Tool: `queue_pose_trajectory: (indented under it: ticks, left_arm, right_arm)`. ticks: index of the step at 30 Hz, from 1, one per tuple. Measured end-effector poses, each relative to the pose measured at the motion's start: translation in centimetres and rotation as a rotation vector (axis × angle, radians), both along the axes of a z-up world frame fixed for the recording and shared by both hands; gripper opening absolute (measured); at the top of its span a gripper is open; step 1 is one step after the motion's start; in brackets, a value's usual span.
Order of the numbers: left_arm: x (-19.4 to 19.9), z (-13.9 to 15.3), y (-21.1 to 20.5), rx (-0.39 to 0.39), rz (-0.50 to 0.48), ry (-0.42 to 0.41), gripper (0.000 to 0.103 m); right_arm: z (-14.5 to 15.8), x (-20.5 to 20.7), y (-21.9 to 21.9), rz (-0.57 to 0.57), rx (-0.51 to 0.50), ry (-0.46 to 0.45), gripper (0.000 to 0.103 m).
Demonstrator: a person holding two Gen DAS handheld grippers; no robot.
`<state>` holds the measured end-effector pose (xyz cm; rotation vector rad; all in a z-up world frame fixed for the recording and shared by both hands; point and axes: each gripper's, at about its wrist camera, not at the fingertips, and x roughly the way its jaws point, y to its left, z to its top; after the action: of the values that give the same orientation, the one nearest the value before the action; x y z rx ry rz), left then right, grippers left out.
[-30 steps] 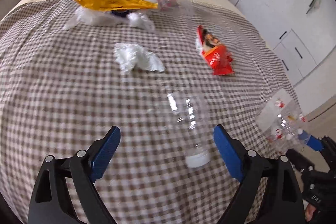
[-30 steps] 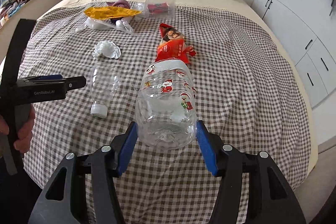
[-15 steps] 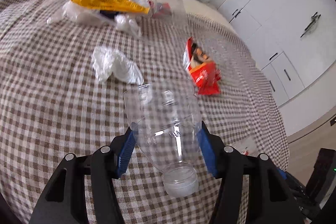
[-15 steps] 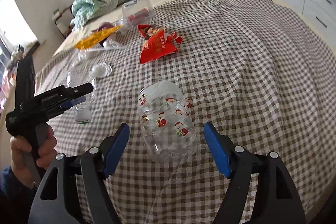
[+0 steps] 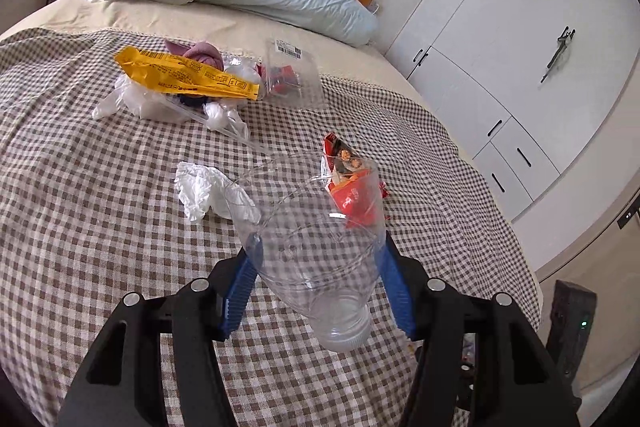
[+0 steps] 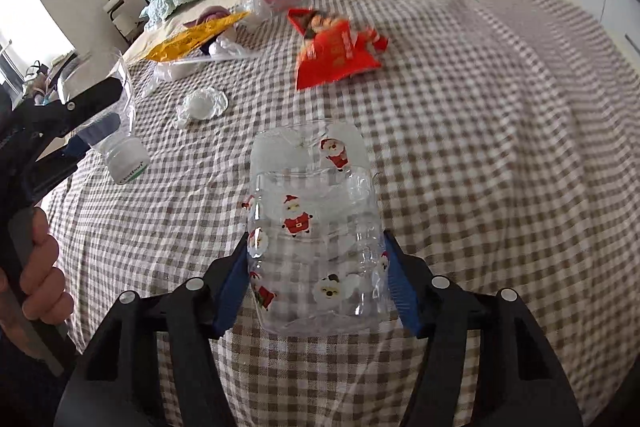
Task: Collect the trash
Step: 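Carry both clear bottles to the trash bin with both tools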
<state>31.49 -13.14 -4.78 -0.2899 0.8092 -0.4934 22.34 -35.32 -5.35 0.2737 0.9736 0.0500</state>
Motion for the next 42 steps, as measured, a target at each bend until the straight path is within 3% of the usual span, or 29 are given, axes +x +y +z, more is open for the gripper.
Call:
queue_pose_trajectory:
  ticks: [8, 11, 16, 22, 27, 34, 42]
  left_arm:
    - [-1.7, 1.8, -1.9, 0.045, -0.075, -0.084, 0.056]
    - [-3.7, 3.3, -2.3, 0.109, -0.075, -0.161, 0.056]
    - [-9.1, 6.1, -3.1, 0.166, -0.086, -0.258, 0.056]
    - [-17.6, 8.8, -7.9, 0.099, -0.235, -0.322, 0.056]
    - [-22.1, 9.2, -13.8, 0.055, -0.365, -0.271, 0.056]
    - [-26.9, 7.0, -22.5, 0.159, -0.516, -0.225, 0.056]
    - [-29.4, 1.7, -30.4, 0.244, -0.619, -0.127, 0.056]
  right_arm:
    - [4.5, -5.0, -2.5, -0.06, -0.105, -0.076, 0.06]
    - [6.1, -7.6, -3.6, -0.081, -0.144, -0.107, 0.06]
    - [8.2, -14.9, -8.0, -0.129, -0.179, -0.159, 0.06]
    - [7.1, -24.7, -15.1, -0.227, -0.208, -0.123, 0.06]
    - [2.4, -31.0, -19.1, -0.289, -0.177, -0.026, 0.061]
    - [-9.5, -35.0, -19.0, -0.239, -0.053, 0.196, 0.061]
    - [-23.2, -37.0, -16.6, -0.222, 0.072, 0.458, 0.061]
